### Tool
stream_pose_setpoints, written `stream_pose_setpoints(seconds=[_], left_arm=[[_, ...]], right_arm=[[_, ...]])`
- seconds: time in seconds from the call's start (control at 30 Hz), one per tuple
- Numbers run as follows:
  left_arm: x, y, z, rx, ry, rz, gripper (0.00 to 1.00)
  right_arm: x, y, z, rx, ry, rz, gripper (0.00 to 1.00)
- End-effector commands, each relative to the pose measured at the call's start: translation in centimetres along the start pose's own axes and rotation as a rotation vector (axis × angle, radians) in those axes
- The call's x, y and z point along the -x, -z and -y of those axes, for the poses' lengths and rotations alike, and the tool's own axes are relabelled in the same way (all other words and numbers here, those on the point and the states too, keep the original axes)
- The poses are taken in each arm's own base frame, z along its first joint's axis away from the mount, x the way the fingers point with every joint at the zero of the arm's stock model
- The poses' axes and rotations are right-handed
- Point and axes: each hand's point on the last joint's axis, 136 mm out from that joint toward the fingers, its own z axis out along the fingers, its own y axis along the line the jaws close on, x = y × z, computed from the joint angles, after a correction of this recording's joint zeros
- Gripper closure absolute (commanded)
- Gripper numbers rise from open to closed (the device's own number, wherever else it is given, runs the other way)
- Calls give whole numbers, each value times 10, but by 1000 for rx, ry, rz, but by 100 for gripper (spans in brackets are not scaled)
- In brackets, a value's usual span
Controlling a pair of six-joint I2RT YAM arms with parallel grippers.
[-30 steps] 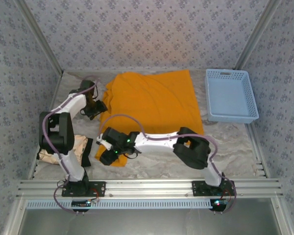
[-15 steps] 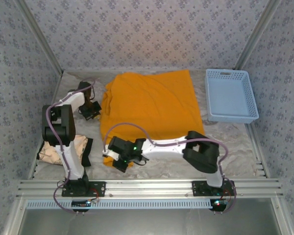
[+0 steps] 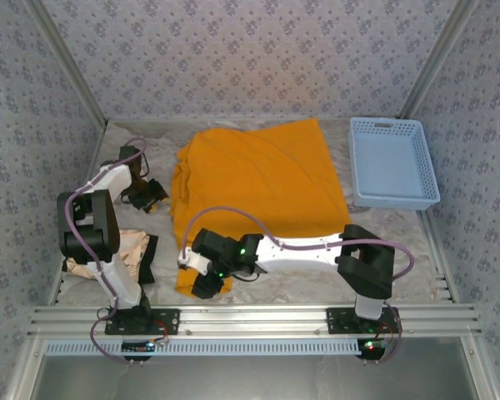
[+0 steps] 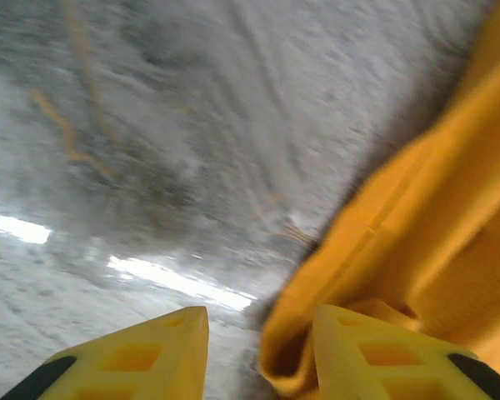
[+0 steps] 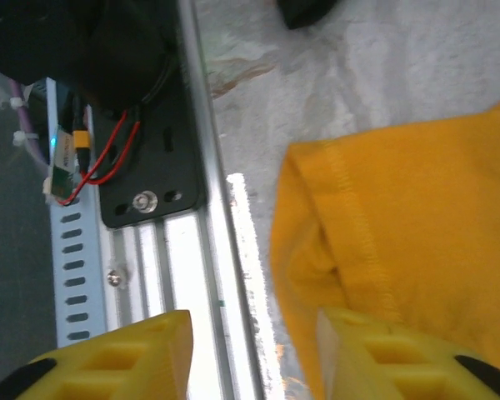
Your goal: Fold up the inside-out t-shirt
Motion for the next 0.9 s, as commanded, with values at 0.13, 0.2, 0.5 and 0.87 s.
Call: stream_pose_setpoints(seconds=[0.13, 0.2, 0.5, 0.87], left_arm=[[-33, 3, 47, -63, -143, -45, 59], [-40, -6, 42, -23, -155, -57, 59], [-53, -27, -4, 89, -75, -79, 100], [-30, -12, 18, -63, -24, -37, 72]], right_arm=[[-31, 88, 141, -411, -431, 86, 48], [-50, 106, 165, -490, -535, 89, 47], [-152, 178, 223, -765, -954, 138, 44], [-271, 219, 258, -892, -1287, 71, 46]])
